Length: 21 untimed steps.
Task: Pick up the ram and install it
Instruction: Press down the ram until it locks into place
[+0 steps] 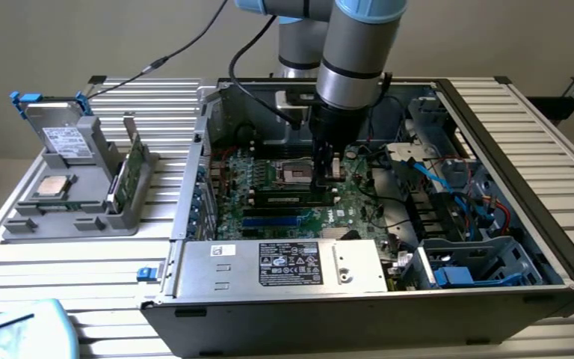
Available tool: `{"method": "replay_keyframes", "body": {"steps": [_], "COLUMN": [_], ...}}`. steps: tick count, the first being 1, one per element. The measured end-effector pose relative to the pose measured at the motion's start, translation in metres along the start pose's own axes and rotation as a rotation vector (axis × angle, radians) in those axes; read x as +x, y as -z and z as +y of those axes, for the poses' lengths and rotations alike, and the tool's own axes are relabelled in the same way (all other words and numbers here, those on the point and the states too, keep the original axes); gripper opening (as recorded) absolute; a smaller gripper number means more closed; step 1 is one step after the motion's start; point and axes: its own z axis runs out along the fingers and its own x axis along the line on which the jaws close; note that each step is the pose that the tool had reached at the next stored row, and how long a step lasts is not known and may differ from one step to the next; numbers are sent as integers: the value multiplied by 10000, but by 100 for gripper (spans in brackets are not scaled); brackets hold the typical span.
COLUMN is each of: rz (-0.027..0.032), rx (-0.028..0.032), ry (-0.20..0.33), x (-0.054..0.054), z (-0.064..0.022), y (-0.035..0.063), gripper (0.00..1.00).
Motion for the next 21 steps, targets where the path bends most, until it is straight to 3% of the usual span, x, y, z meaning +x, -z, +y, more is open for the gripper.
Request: {"method": "replay_keyframes", "body": {"steps": [12,15,17,21], "rz": [0,-31,-4,-9], "rx": [-2,8,-2,0], "ry": [-22,-21,-24,-21], "x": [-14,-16,-11,-11], "z": [-7,-4,8,52], "y": [-70,-36,18,39], "gripper": [11,11,11,11]}}
